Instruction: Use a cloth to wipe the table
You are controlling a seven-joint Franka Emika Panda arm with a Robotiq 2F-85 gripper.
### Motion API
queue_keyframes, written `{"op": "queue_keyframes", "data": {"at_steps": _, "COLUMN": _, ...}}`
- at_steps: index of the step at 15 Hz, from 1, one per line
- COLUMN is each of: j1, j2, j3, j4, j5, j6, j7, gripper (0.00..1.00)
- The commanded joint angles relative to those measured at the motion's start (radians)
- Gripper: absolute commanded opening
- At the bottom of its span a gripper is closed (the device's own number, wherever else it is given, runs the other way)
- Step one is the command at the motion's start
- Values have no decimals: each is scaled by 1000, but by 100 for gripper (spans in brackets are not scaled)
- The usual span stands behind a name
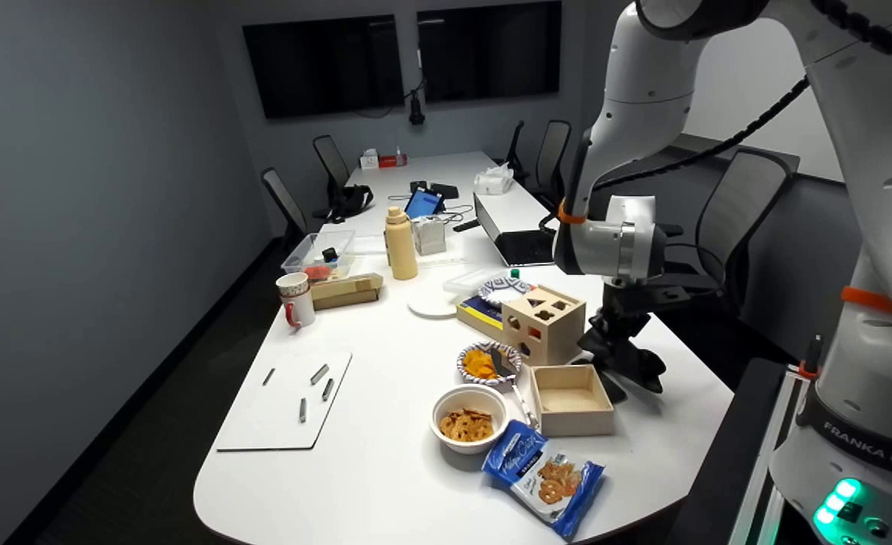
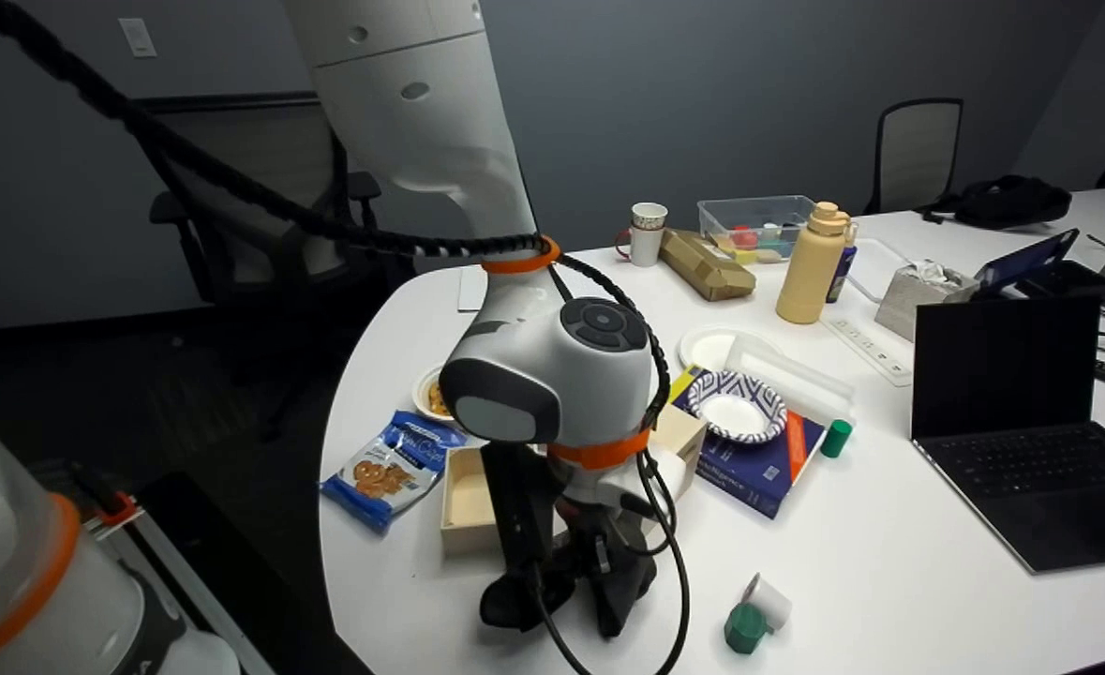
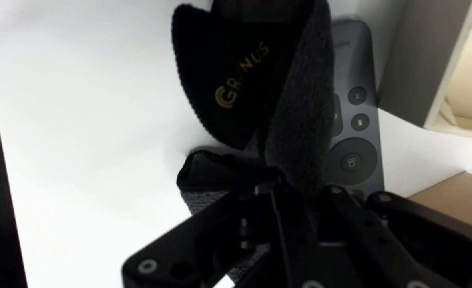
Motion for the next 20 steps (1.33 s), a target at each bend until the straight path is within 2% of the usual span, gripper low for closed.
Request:
{"op": "queue_keyframes", "data": {"at_steps": 1, "j1": -88, "j2": 129, "j3": 47, "j4": 84, "j5": 21, "j6": -10, "j7": -44, "gripper": 2}}
{"op": "queue_keyframes", "data": {"at_steps": 6, "j1": -59, "j2": 210, "j3": 2, "j4": 106, "j5": 2, "j6": 72, "j7": 20, "gripper": 2}}
{"op": "queue_keyframes", "data": {"at_steps": 10, "j1": -120, "j2": 209, "j3": 55, "j4": 140, "j5": 49, "j6": 110, "j7": 7, "gripper": 2}}
{"op": "queue_keyframes", "data": {"at_steps": 16, "j1": -277, "j2": 195, "j3": 208, "j4": 211, "j5": 105, "j6": 99, "j7": -62, "gripper": 2}}
{"op": "queue_keyframes", "data": {"at_steps": 18, "j1": -291, "j2": 196, "j3": 212, "j4": 210, "j5": 85, "j6": 62, "j7": -43, "gripper": 2}}
{"op": "queue_keyframes", "data": {"at_steps": 20, "j1": -276, "j2": 193, "j3": 179, "j4": 194, "j5": 54, "j6": 17, "j7": -8, "gripper": 2}}
